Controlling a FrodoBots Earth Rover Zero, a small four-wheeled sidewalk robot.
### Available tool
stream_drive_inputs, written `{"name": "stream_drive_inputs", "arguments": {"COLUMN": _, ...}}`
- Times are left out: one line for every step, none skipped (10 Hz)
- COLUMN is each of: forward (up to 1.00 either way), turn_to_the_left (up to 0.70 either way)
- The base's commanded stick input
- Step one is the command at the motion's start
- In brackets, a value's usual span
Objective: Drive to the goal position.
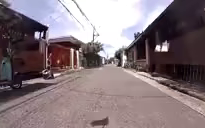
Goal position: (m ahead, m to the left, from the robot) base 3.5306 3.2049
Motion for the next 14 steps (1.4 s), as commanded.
{"name": "stream_drive_inputs", "arguments": {"forward": 0.70, "turn_to_the_left": 0.00}}
{"name": "stream_drive_inputs", "arguments": {"forward": 0.70, "turn_to_the_left": 0.00}}
{"name": "stream_drive_inputs", "arguments": {"forward": 0.70, "turn_to_the_left": 0.00}}
{"name": "stream_drive_inputs", "arguments": {"forward": 0.70, "turn_to_the_left": 0.00}}
{"name": "stream_drive_inputs", "arguments": {"forward": 0.70, "turn_to_the_left": 0.00}}
{"name": "stream_drive_inputs", "arguments": {"forward": 0.70, "turn_to_the_left": 0.00}}
{"name": "stream_drive_inputs", "arguments": {"forward": 0.70, "turn_to_the_left": 0.00}}
{"name": "stream_drive_inputs", "arguments": {"forward": 0.70, "turn_to_the_left": 0.00}}
{"name": "stream_drive_inputs", "arguments": {"forward": 0.70, "turn_to_the_left": 0.00}}
{"name": "stream_drive_inputs", "arguments": {"forward": 0.70, "turn_to_the_left": 0.00}}
{"name": "stream_drive_inputs", "arguments": {"forward": 0.70, "turn_to_the_left": 0.00}}
{"name": "stream_drive_inputs", "arguments": {"forward": 0.70, "turn_to_the_left": 0.00}}
{"name": "stream_drive_inputs", "arguments": {"forward": 0.70, "turn_to_the_left": 0.00}}
{"name": "stream_drive_inputs", "arguments": {"forward": 0.70, "turn_to_the_left": 0.00}}
